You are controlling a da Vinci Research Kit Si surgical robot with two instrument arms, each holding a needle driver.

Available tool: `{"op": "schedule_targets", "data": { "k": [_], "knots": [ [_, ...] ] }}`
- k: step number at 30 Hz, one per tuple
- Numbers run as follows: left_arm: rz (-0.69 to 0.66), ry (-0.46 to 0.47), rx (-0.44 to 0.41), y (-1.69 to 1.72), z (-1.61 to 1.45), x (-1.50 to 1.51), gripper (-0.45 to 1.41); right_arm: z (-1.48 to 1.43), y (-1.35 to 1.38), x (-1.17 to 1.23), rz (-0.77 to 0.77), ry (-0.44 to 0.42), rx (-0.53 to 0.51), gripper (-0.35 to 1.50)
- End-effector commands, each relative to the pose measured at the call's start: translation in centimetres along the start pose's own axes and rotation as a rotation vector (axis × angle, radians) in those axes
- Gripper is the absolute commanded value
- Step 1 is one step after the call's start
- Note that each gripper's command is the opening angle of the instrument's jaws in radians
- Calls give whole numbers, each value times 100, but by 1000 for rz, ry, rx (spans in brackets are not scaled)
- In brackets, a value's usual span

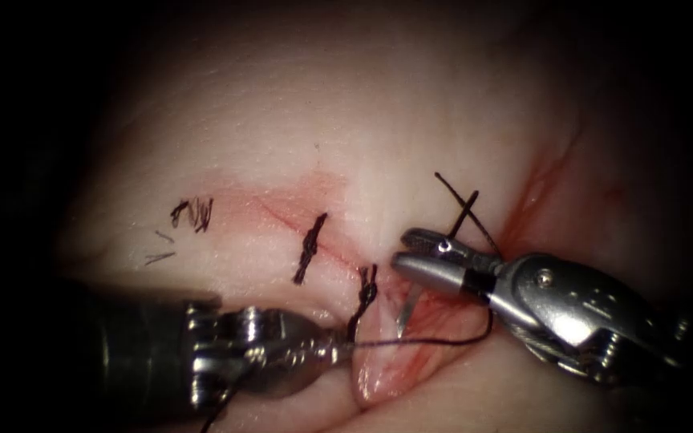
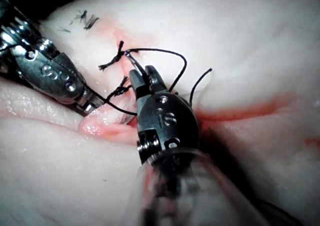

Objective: Wound Closure

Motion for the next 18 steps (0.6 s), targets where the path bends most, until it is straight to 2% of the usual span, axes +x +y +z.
{"op": "schedule_targets", "data": {
  "k": [1,7,12,16,18],
  "knots": [
    [1,1,0,-1,7,2,-23,10,-4,-6,30,-3,18,-35],
    [-3,2,-2,-2,7,1,-23,12,-6,-12,116,-24,64,-35],
    [-3,3,-5,-3,6,1,-23,11,-1,-11,266,-57,127,-35],
    [-3,3,-6,-3,6,0,-23,5,17,1,408,-39,116,-35],
    [-3,3,-7,-3,5,0,-23,0,34,14,554,-8,112,-35]
  ]
}}
